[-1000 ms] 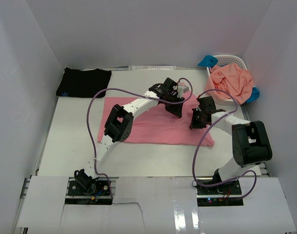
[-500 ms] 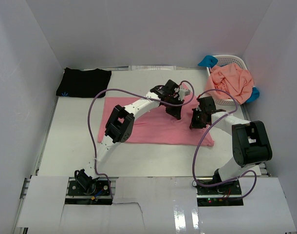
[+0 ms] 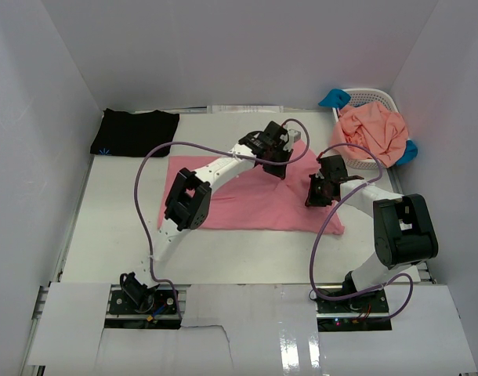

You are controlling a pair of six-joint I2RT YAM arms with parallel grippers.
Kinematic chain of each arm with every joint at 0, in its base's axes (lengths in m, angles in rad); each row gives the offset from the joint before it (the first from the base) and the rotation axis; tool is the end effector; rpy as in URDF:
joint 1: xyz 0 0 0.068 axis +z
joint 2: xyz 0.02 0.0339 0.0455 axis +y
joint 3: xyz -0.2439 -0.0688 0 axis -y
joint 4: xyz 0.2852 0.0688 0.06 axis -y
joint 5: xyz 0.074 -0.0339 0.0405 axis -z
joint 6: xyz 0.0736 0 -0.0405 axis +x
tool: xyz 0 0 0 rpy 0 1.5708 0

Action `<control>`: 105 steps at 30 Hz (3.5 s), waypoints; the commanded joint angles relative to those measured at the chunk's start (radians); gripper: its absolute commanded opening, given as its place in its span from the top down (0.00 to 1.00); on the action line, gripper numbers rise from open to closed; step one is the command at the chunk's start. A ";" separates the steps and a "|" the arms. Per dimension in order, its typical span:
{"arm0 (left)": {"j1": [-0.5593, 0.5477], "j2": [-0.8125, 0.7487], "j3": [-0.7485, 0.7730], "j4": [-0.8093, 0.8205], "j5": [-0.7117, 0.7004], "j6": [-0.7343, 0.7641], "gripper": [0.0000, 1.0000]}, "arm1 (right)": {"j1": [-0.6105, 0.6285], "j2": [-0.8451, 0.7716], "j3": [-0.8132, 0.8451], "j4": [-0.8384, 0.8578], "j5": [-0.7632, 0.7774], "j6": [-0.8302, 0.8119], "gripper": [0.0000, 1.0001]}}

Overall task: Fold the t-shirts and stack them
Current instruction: Grap the side of the flattened tshirt furthest away from the robot with both arms

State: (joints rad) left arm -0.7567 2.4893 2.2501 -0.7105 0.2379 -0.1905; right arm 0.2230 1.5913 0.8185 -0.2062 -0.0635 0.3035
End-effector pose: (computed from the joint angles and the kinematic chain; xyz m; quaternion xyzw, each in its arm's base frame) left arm 0.4169 -0.4175 0.1339 0.2989 0.8977 -0.2389 0.2185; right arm 0.3436 0.0827 0.0788 0.0292 0.9557 0.1052 0.2735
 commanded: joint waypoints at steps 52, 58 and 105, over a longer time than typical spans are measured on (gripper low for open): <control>0.443 -0.779 -0.751 0.046 -0.312 -0.207 0.35 | 0.003 -0.050 0.071 -0.314 0.188 -0.032 0.77; 0.551 -0.742 -0.719 0.020 -0.345 -0.207 0.35 | 0.006 -0.086 0.120 -0.314 0.185 -0.014 0.69; 0.566 -0.374 -0.419 0.019 -0.298 -0.234 0.36 | -0.085 0.722 1.096 -0.016 0.074 -0.152 0.48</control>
State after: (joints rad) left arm -0.1955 2.1326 1.7981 -0.6971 -0.0669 -0.4271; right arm 0.1455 2.3199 1.8709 -0.3134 0.0246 0.1627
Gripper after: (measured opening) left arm 0.643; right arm 0.523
